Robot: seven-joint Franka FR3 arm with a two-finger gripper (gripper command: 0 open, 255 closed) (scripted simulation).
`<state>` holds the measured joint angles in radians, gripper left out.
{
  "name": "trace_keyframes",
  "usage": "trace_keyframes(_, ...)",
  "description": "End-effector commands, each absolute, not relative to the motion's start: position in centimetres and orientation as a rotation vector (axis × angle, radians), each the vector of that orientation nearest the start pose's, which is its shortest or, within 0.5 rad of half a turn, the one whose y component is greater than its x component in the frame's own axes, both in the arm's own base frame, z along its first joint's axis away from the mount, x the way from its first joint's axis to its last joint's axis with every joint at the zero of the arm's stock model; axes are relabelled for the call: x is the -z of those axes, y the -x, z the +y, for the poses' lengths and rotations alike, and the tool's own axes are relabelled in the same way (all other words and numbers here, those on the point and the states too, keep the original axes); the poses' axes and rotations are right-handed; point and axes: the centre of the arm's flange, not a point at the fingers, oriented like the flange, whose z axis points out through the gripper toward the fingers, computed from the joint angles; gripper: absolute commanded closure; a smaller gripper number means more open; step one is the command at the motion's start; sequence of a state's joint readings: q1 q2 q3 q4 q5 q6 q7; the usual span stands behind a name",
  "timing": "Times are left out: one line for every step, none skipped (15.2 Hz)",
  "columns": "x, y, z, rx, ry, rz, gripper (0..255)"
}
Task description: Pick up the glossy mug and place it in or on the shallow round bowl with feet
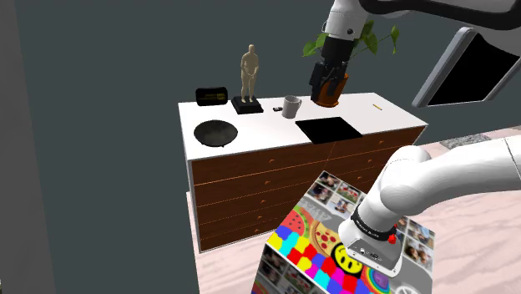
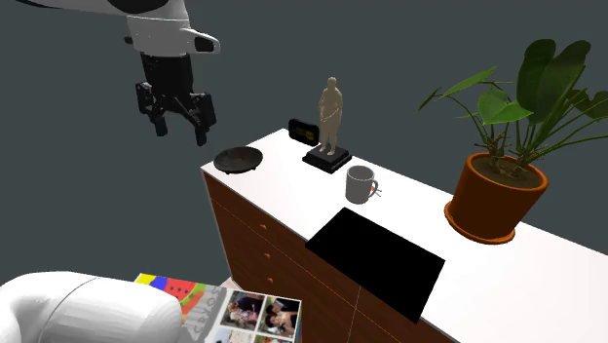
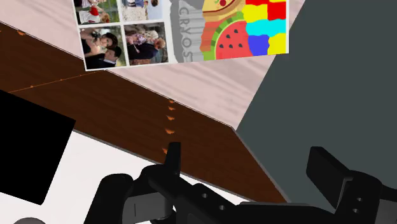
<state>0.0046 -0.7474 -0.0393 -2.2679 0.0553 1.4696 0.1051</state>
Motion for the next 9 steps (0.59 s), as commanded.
trace_keyframes(-61.1,-30.8,-0.9,-0.084,3.055,0.19,0)
trace_keyframes(-60.5,-31.5,-1.7,-0.083,3.058,0.194,0)
trace_keyframes(-59.9,-32.3,-2.5,-0.083,3.06,0.199,0)
trace_keyframes(-59.3,-33.1,-3.3,-0.083,3.063,0.203,0)
trace_keyframes(-58.7,-33.9,-4.1,-0.083,3.066,0.207,0)
trace_keyframes(-58.0,-34.7,-4.9,-0.083,3.069,0.211,0)
trace_keyframes(-57.4,-35.5,-5.7,-0.083,3.072,0.215,0)
trace_keyframes(-56.8,-36.3,-6.6,-0.083,3.074,0.219,0)
trace_keyframes(-56.2,-37.0,-7.4,-0.083,3.077,0.223,0)
